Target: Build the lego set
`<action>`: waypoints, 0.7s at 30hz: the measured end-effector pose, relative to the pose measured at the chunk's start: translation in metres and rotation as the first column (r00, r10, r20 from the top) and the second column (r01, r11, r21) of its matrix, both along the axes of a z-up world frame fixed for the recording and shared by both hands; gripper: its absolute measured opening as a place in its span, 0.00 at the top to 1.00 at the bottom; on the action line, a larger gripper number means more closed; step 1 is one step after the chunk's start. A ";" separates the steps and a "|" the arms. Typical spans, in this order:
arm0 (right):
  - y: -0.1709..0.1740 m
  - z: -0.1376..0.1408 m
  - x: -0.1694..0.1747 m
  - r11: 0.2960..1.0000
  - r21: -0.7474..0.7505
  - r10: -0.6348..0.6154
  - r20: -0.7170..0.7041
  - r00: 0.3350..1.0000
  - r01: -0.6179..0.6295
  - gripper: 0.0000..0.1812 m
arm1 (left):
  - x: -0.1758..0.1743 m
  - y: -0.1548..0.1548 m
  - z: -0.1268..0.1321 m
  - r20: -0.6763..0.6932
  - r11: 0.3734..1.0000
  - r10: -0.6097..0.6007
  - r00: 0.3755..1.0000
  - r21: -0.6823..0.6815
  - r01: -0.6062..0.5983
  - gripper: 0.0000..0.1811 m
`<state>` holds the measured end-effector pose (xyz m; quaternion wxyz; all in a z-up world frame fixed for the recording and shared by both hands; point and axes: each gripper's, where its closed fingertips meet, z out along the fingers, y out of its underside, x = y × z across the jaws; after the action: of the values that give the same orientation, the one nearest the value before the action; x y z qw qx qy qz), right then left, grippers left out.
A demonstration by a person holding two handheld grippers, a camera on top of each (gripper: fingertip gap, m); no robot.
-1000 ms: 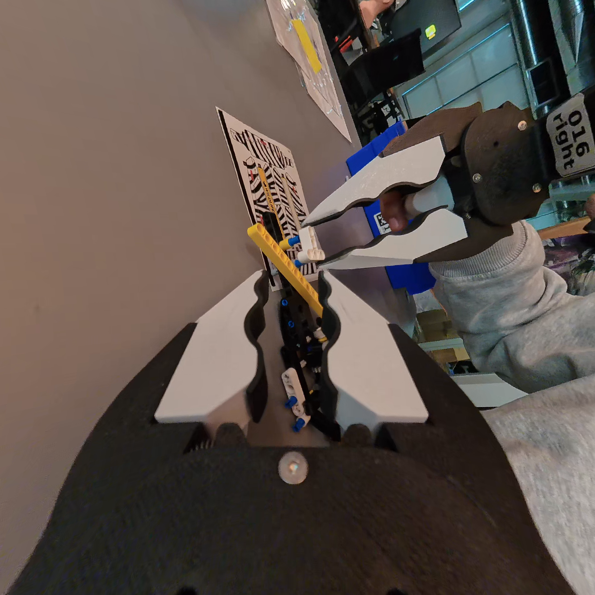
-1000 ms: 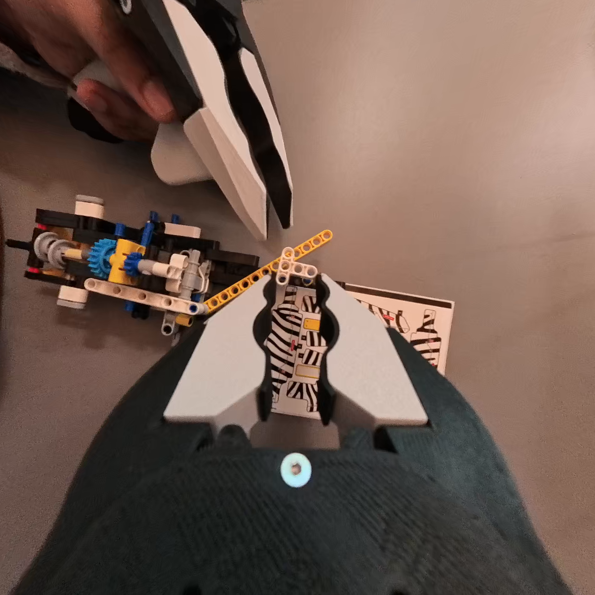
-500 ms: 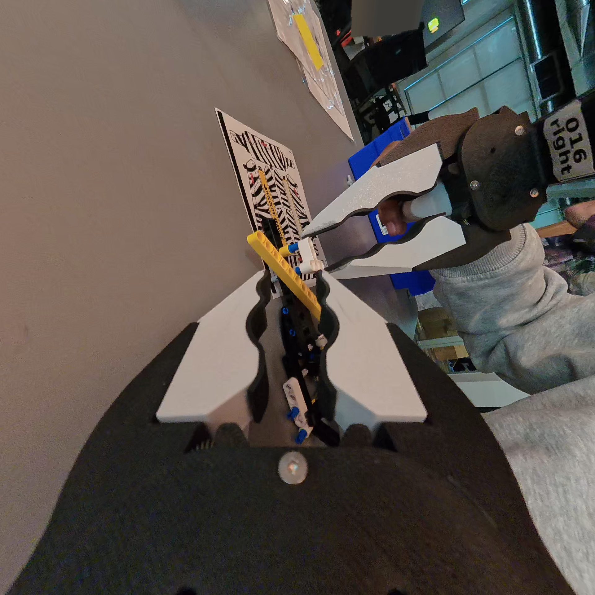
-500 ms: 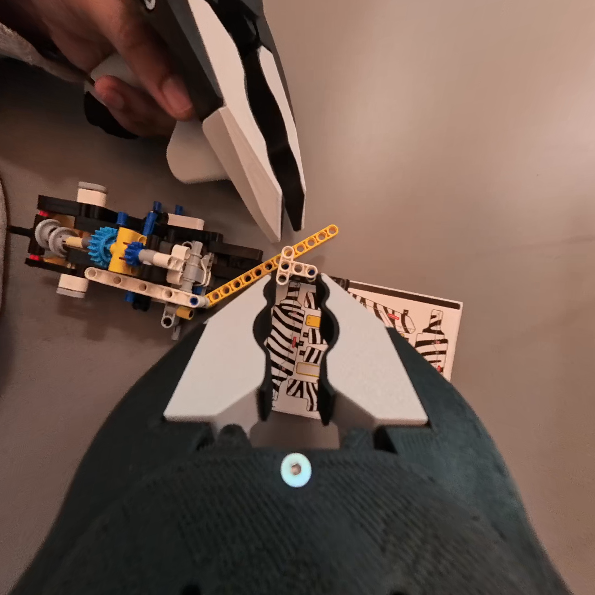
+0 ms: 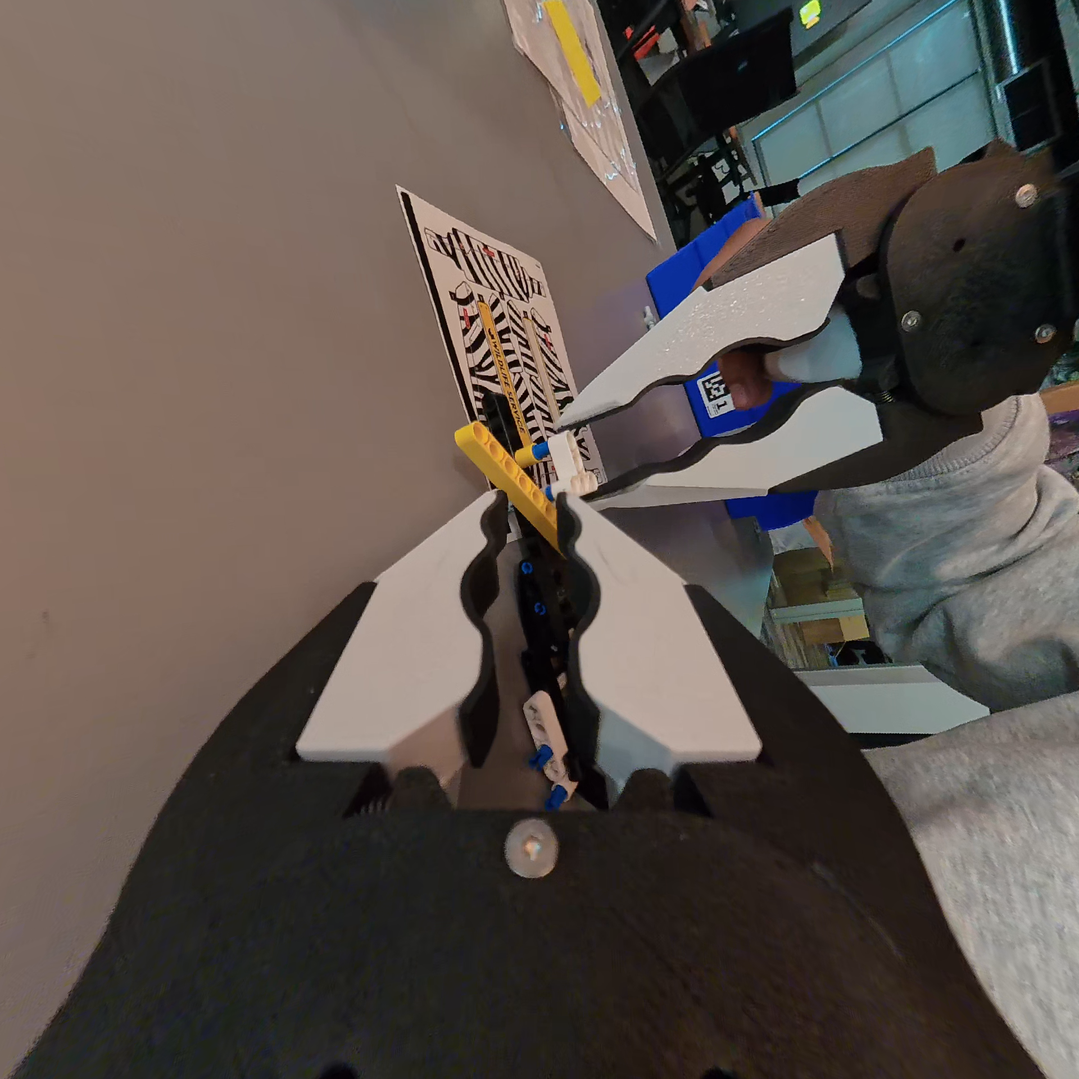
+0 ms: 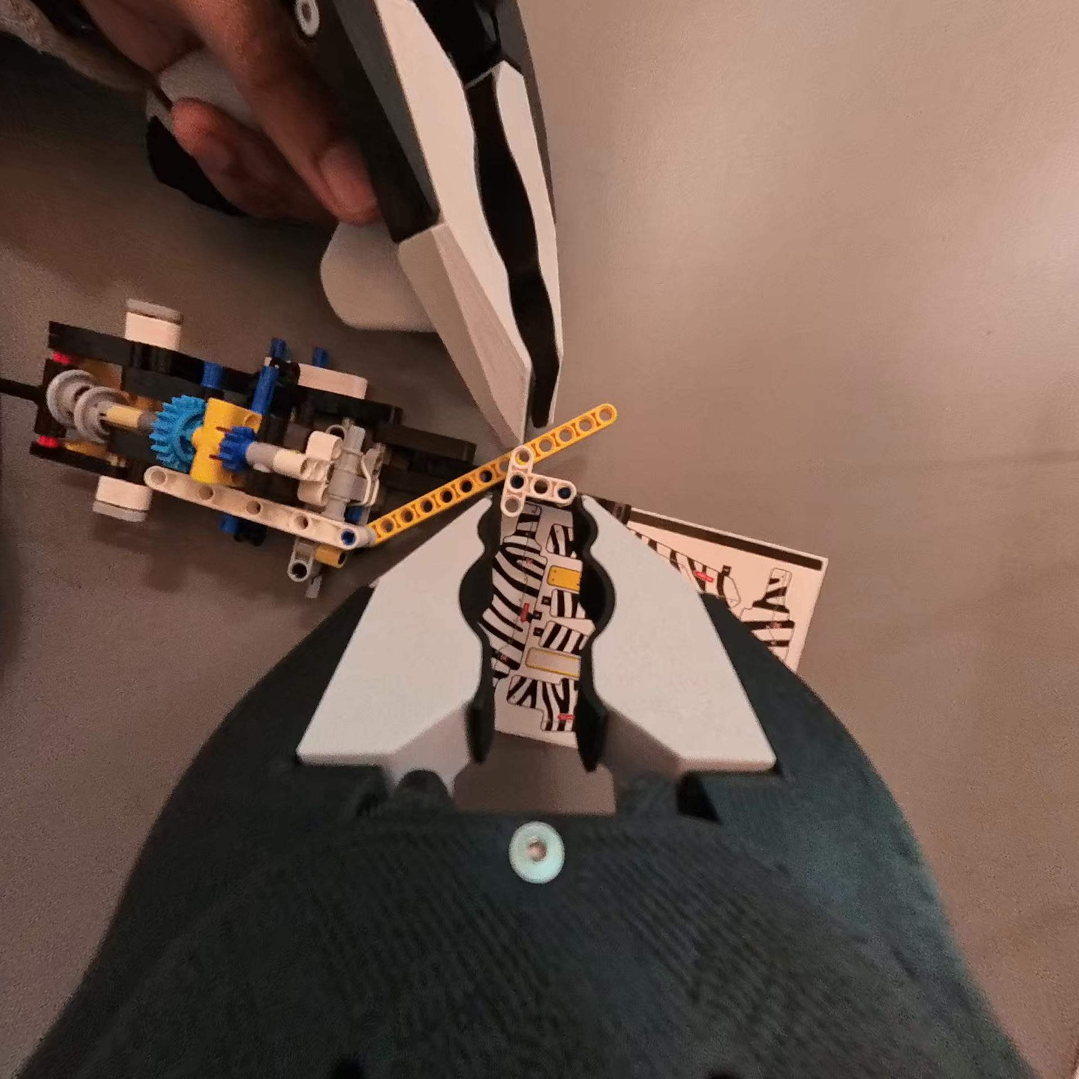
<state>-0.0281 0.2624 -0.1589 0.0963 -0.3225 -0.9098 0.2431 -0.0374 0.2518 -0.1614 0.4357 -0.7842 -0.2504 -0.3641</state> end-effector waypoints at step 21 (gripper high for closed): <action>-0.002 -0.001 0.000 0.999 0.042 0.030 0.035 0.999 -0.031 0.87 | 0.003 0.000 0.001 0.038 1.000 -0.017 0.999 -0.011 0.017 0.87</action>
<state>-0.0280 0.2606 -0.1597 0.0835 -0.3105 -0.9211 0.2196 -0.0343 0.2520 -0.1601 0.4234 -0.7816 -0.2539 -0.3813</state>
